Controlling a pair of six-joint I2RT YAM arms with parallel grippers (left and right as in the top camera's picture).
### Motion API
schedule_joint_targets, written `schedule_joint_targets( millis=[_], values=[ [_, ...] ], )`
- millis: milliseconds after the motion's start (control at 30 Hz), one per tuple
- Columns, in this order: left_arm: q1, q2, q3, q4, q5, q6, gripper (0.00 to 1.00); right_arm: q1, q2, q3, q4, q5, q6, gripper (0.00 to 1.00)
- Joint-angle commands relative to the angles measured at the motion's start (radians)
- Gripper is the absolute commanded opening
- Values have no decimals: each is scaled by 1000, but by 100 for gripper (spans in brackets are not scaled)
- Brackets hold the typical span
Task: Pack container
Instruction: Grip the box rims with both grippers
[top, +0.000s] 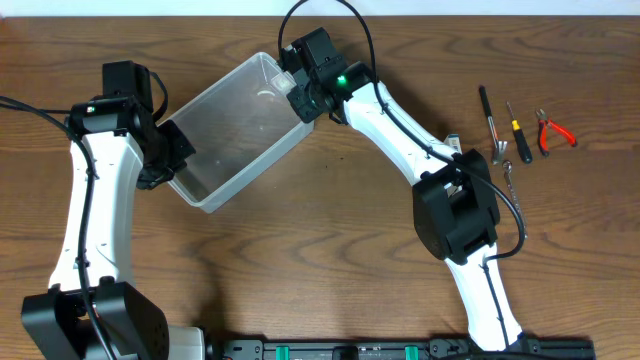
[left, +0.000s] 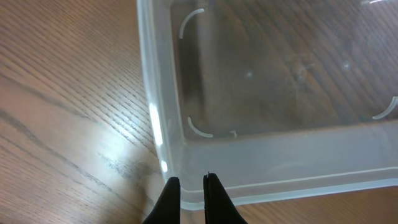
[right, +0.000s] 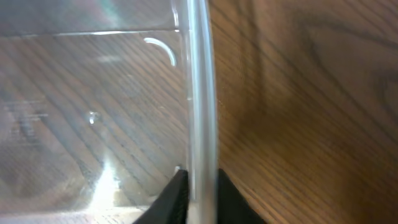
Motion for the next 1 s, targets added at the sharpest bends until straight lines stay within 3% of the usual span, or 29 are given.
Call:
schedule_joint_targets(
  millis=[0, 67, 467, 967],
  values=[
    [4, 8, -4, 1, -1, -6, 6, -5, 2, 9, -3, -1, 0, 8],
    [4, 8, -4, 1, -1, -6, 6, -5, 2, 9, -4, -1, 0, 1],
    [4, 8, -4, 1, -1, -6, 7, -6, -8, 24, -3, 32, 0, 1],
    [4, 8, -4, -2, -1, -5, 10, -5, -35, 179, -85, 32, 22, 1]
  ],
)
